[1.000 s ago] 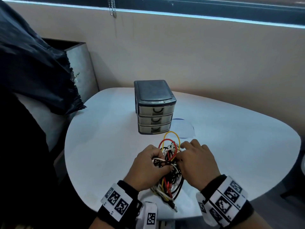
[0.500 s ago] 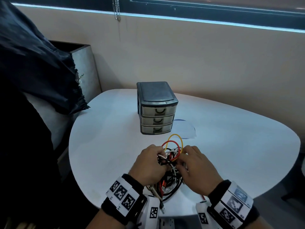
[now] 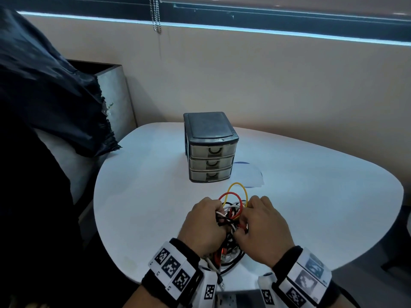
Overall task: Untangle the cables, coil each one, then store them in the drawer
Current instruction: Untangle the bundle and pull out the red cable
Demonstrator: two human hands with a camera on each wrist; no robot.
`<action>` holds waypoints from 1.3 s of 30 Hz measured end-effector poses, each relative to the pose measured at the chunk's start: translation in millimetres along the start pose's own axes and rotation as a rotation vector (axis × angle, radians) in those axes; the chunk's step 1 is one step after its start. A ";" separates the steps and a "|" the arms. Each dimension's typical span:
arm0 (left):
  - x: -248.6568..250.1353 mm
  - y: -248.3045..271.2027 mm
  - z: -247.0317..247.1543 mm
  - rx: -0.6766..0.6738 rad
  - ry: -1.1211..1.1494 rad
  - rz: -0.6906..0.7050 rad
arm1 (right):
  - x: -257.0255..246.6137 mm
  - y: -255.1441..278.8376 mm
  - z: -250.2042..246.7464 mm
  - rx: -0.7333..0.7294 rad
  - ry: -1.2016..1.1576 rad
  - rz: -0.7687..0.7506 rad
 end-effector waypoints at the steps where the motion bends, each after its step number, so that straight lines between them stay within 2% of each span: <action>1: 2.8 0.7 0.5 0.010 -0.021 0.003 | 0.3 0.7 0.1 -0.014 0.025 0.031; 3: 9.6 1.4 -0.1 0.043 -0.054 0.017 | 3.3 1.9 -2.5 -0.023 0.063 0.084; 6: 19.0 -1.6 -6.8 0.127 -0.099 0.031 | 3.0 2.5 -14.7 0.072 0.044 0.110; 9: 21.3 -3.4 -13.1 0.193 -0.129 0.009 | 1.2 2.9 -24.9 0.184 -0.003 0.114; 12: 16.1 -2.7 -16.3 0.219 -0.127 -0.006 | -8.1 4.7 -25.5 0.209 -0.041 0.075; 15: 2.3 -2.7 -20.2 0.220 -0.110 -0.043 | -15.7 8.0 -16.7 0.155 -0.077 -0.001; 18: -4.3 -1.3 -21.9 0.207 -0.112 -0.057 | -16.5 7.6 -1.8 -0.004 -0.094 -0.045; 24: -6.6 -4.2 -20.4 0.205 -0.120 -0.068 | -37.1 5.9 -11.9 -0.041 0.039 -0.248; 26: -8.3 -6.7 -21.1 0.210 -0.118 -0.074 | -36.1 7.1 -9.9 -0.066 0.091 -0.236; 29: -3.1 -7.0 -14.4 0.197 -0.150 -0.067 | -34.5 4.1 -27.0 0.009 0.186 -0.180; 31: -9.1 -9.1 -15.6 0.213 -0.125 -0.096 | -42.3 7.4 -37.0 0.045 0.040 -0.261; 33: -24.8 -13.8 -20.5 0.222 -0.070 -0.155 | -49.0 12.0 -38.7 -0.027 -0.062 -0.321; 35: -35.6 -16.8 -22.7 0.209 -0.032 -0.188 | -48.5 15.0 -35.6 -0.038 0.034 -0.329; 39: -31.6 -16.3 -19.6 0.205 -0.063 -0.191 | -37.9 5.0 -30.6 -0.109 0.303 -0.175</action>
Point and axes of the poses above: each hand's wrist, its own y-axis away from the middle knuckle, its own z-axis out of the palm, x = y × z, the point moved 10 cm from there along -y, towards the middle knuckle, and after that the axes turned 2 degrees about -y, right-handed, at the moved point
